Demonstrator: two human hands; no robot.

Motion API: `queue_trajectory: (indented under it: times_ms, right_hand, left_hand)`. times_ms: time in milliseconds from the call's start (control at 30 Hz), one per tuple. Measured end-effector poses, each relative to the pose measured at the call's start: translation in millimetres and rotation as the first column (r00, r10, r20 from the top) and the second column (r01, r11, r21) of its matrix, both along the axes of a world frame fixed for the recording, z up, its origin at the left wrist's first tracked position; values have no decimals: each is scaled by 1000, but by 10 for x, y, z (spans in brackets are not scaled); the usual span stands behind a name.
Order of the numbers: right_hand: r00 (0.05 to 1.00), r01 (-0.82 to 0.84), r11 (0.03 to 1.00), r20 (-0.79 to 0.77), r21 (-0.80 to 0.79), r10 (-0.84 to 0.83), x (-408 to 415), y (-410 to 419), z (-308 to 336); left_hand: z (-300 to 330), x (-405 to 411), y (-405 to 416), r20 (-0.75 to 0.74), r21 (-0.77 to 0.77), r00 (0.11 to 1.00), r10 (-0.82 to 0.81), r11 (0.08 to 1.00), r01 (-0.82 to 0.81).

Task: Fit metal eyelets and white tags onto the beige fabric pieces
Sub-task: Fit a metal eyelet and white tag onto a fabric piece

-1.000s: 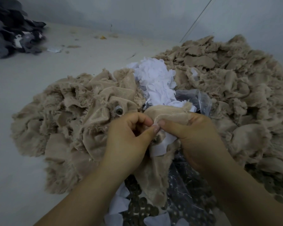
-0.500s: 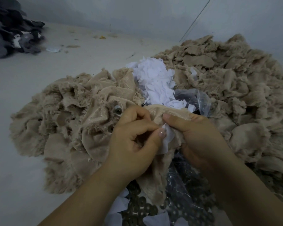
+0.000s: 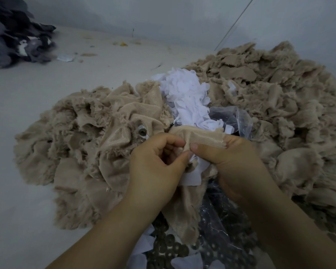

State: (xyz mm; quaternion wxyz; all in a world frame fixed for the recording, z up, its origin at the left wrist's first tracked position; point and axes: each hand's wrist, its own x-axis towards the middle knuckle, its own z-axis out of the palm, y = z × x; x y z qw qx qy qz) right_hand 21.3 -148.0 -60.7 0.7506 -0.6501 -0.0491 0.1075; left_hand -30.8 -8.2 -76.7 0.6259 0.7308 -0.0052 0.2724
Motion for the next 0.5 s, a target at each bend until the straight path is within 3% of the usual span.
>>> queue_trajectory:
  times_ms: [233, 500]
  right_hand:
    - [998, 7, 998, 67, -64, -2, -38, 22, 3]
    - [997, -16, 999, 78, -42, 19, -48, 1, 33]
  left_hand:
    - [4, -10, -14, 31, 86, 999, 44, 995, -47]
    - [27, -19, -15, 16, 20, 1000, 12, 1000, -12]
